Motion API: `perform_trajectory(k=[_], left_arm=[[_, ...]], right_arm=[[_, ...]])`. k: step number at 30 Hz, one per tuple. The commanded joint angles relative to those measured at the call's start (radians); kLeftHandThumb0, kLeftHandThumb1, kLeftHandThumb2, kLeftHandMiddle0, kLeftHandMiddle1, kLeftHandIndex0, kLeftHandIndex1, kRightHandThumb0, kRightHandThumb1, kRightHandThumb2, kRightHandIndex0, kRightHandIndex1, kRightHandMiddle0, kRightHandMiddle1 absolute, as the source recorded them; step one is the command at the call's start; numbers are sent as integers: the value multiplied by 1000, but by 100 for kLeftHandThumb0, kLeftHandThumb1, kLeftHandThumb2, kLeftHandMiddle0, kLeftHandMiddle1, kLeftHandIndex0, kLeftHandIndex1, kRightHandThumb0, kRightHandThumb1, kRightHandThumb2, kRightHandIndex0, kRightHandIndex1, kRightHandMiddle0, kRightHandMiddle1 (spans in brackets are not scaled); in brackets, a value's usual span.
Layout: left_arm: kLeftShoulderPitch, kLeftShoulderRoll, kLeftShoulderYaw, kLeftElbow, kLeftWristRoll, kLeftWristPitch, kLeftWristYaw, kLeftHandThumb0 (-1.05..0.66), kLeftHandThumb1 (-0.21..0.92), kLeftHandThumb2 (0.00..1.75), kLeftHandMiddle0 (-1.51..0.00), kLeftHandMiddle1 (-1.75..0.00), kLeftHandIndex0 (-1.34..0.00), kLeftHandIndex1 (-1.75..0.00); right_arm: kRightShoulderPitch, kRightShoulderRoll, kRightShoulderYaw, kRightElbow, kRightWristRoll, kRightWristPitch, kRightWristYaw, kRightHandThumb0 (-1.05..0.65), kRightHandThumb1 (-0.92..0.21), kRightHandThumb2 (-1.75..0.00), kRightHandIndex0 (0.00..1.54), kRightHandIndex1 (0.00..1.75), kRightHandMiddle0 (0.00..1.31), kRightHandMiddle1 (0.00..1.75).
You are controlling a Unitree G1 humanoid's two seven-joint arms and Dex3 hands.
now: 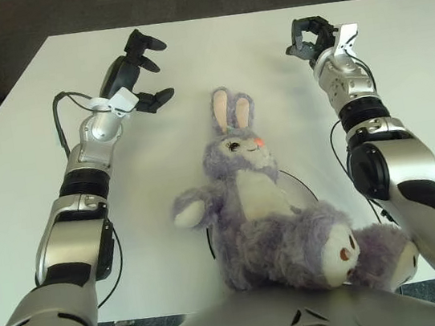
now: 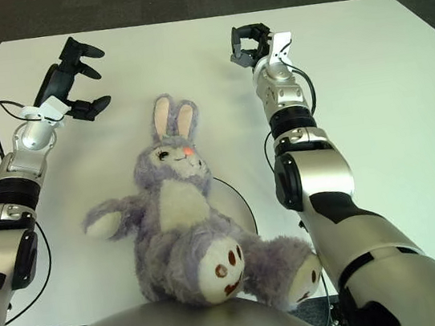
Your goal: Put the doll into the plate.
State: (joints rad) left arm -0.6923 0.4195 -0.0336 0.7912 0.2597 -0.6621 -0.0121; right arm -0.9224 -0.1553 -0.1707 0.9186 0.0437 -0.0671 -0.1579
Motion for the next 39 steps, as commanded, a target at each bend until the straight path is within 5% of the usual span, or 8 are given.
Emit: perform_trajectory(k=[1,4,10,13,22,29,36,39], left_arm=[[21,-23,22,11,-51,28,-19,42,45,100,-61,-155,0,-149],[28,-42,40,9,-108,52,-57,42,44,103,-61,-158,0,-150],[41,-59,56,-11,-159,114,-94,42,43,109,-57,-164,0,-154],[52,-67,61,-21,-169,136,-94,42,43,110,-57,-165,0,-154],[76,-87,69,-30,-183,165,-82,42,43,114,-53,-171,0,-159],[91,-113,87,-30,-192,198,-55,44,39,121,-54,-174,0,-166],[138,-147,96,-90,-198,233,-23,45,35,127,-57,-175,-3,-169],[174,-160,95,-155,-202,254,-20,14,44,118,-45,-175,-25,-173]], right_arm=[[42,12,41,-34,-65,-69,-59,0,-36,-121,63,159,41,170],[67,8,90,-39,-145,-123,-138,0,-34,-123,57,162,49,167],[100,7,163,-25,-269,-189,-273,-1,-32,-123,76,146,38,174],[122,2,192,-8,-311,-225,-314,-1,-34,-121,62,157,48,167],[152,-6,238,37,-386,-278,-415,-1,-37,-124,48,171,45,173],[194,-4,247,29,-390,-287,-428,-1,-39,-120,60,162,35,174],[245,9,227,-1,-347,-318,-386,-1,-34,-130,63,172,34,175],[267,16,215,-26,-325,-324,-362,-1,-31,-134,65,174,37,172]])
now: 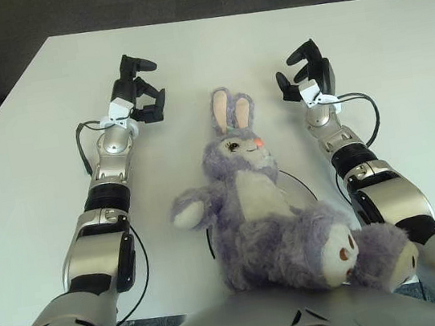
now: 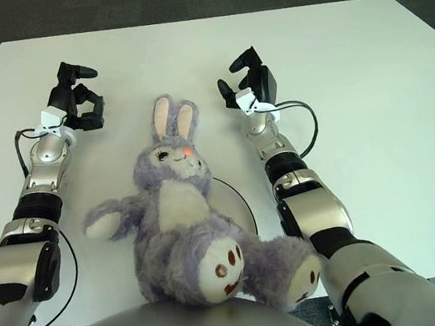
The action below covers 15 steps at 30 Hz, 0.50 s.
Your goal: Put the doll into the plate.
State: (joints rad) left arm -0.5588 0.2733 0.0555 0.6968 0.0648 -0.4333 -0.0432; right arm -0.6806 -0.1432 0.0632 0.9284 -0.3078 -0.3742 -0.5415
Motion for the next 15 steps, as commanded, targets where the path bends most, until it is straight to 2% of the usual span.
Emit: perform_trajectory(k=[1,5,15], left_arm=[[48,-16,6,-76,-7,31,12,9,45,116,-42,-175,-29,-173],[79,-26,10,-140,-16,58,7,2,48,113,-39,-175,-35,-174],[157,-47,8,-254,-26,92,-3,0,50,111,-37,-175,-35,-175]], right_arm=[[32,5,-22,-44,33,-17,27,-1,-31,-133,62,174,39,172],[86,4,-42,-129,69,2,70,-1,-32,-132,52,175,46,174],[204,17,-92,-330,166,61,189,-1,-33,-131,49,175,47,175]])
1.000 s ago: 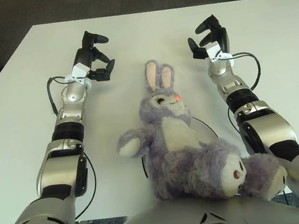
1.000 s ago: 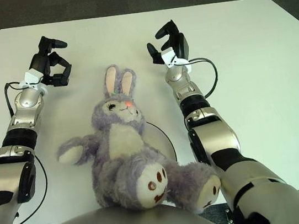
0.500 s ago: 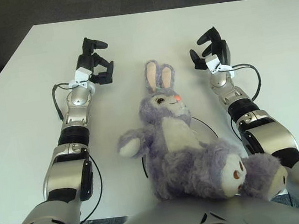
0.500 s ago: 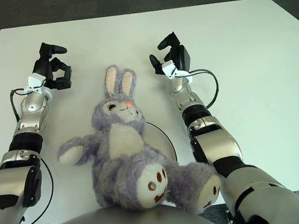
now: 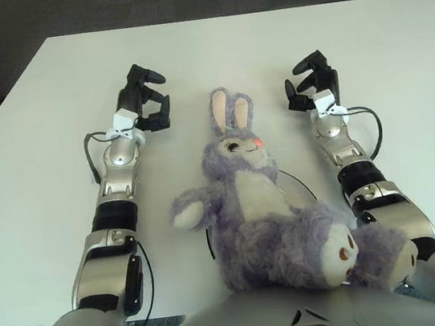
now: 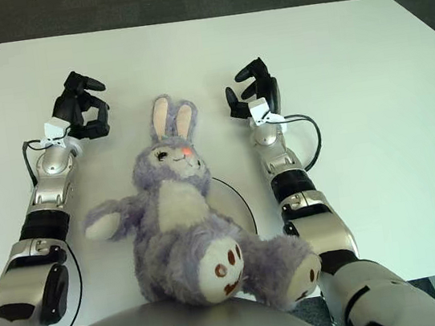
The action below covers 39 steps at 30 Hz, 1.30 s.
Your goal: Put the doll into the plate.
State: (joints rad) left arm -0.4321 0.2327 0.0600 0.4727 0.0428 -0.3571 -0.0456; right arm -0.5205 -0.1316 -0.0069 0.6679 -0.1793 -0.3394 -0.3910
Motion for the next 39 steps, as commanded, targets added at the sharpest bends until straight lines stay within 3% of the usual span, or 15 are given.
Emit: perform_trajectory(k=[1,13,18,24,39], left_arm=[[38,-8,3,-39,-1,17,3,0,50,111,-37,-175,-35,-175],[115,-34,6,-128,-3,44,8,0,49,112,-37,-175,-36,-175],[147,-47,22,-147,-38,51,-2,0,46,116,-40,-175,-38,-175],[199,-66,25,-197,-59,44,-4,-1,39,123,-59,-171,-30,-175],[230,-88,34,-219,-72,70,2,-1,32,133,-64,-175,-36,-172]], right_arm=[[58,6,-27,-95,51,36,55,-1,-33,-131,49,175,47,175],[174,35,-76,-273,149,116,160,-1,-29,-136,52,175,51,175],[190,40,-113,-221,201,54,209,-1,-28,-137,53,175,51,175],[200,47,-139,-213,231,21,240,-1,-27,-138,53,175,52,175],[229,60,-164,-205,256,-19,284,-1,-27,-138,54,175,52,175]])
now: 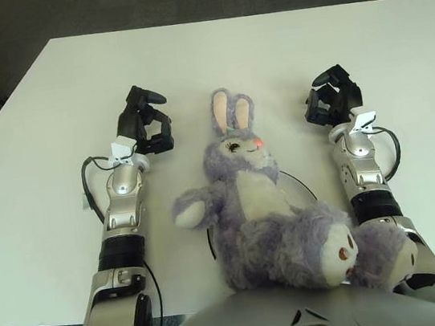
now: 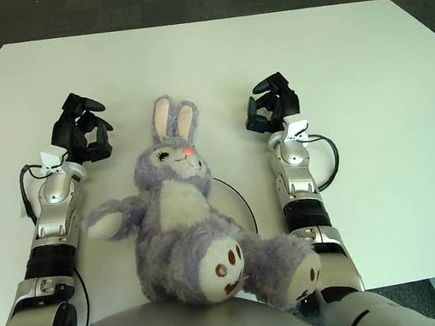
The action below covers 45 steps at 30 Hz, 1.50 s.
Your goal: Put the doll into the plate.
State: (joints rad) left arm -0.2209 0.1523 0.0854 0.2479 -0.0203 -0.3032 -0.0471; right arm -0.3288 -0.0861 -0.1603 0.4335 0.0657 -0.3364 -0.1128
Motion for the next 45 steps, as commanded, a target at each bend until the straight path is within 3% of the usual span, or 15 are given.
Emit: perform_trajectory(k=[1,31,45], left_arm=[[20,-9,9,5,-8,18,6,-1,32,133,-64,-175,-36,-172],[38,-42,-12,23,63,63,74,-1,32,131,-64,-175,-41,-166],[47,-55,-14,44,4,59,16,-1,29,136,-67,-175,-38,-172]], right_arm=[[37,14,-12,33,11,-23,7,-1,-27,-138,54,175,52,175],[74,18,7,35,-39,-24,-8,-1,-28,-137,53,175,51,175],[117,32,17,-10,-45,26,-14,-1,-28,-137,53,175,51,175]])
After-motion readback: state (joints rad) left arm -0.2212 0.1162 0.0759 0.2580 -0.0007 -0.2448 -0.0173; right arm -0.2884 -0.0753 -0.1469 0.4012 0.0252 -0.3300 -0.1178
